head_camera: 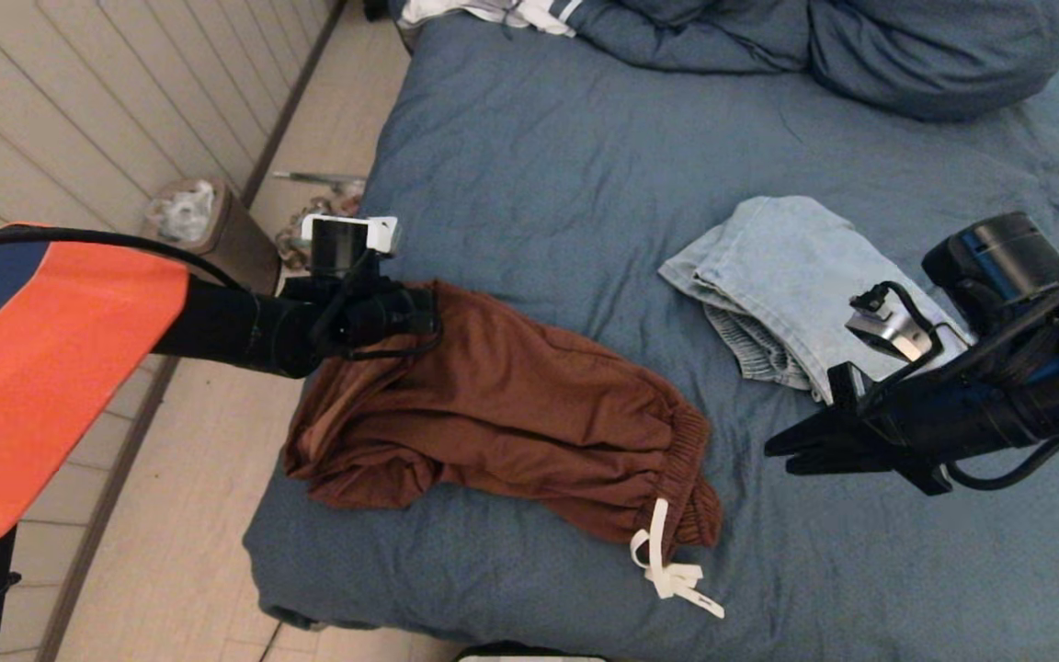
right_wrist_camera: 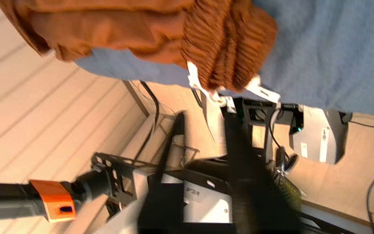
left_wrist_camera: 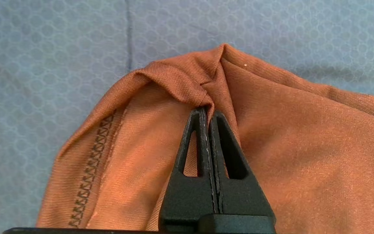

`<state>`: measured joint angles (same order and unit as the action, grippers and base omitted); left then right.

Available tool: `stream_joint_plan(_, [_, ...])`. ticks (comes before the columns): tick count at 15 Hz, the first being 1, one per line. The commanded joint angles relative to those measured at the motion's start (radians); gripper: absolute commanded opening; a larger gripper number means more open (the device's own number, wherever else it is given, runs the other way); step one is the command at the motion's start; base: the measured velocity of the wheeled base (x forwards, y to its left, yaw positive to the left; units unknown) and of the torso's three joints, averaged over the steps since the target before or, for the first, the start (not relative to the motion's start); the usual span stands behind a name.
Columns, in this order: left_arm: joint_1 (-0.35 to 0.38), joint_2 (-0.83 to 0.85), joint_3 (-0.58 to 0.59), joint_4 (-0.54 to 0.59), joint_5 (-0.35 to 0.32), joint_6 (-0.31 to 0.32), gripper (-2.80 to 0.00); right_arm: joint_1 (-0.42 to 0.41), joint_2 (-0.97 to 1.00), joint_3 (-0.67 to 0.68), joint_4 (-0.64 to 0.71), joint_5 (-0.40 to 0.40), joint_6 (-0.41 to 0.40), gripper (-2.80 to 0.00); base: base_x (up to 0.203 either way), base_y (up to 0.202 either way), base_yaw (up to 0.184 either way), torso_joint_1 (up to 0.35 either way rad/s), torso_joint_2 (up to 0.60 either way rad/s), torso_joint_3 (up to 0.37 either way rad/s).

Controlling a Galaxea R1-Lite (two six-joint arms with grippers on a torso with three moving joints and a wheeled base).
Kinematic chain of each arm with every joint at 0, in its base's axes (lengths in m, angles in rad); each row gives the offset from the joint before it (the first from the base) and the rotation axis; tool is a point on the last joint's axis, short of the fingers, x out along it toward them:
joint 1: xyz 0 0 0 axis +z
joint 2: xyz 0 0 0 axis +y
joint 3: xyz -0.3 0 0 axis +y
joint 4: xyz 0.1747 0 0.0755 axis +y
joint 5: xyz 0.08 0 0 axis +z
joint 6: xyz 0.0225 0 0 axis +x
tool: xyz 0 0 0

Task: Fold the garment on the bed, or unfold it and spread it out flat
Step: Unford the brown shorts

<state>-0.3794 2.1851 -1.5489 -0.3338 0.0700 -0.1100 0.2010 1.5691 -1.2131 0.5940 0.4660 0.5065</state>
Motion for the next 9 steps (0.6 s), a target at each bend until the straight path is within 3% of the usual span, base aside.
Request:
stream_joint_plan(1, [0.000,0.007,0.001,-0.002,0.001,0.000,-2.80,0.043,0.026,0.015,0.004,-0.003,-0.010,0.00,0.000,0.000,0.000,0.000,0.00,0.000])
stream_joint_plan(9, [-0.004,0.016,0.003,-0.002,0.001,0.000,-2.80,0.061,0.175,0.021,0.000,-0.036,-0.019,0.00,0.000,0.000,0.000,0.000,0.00,0.000])
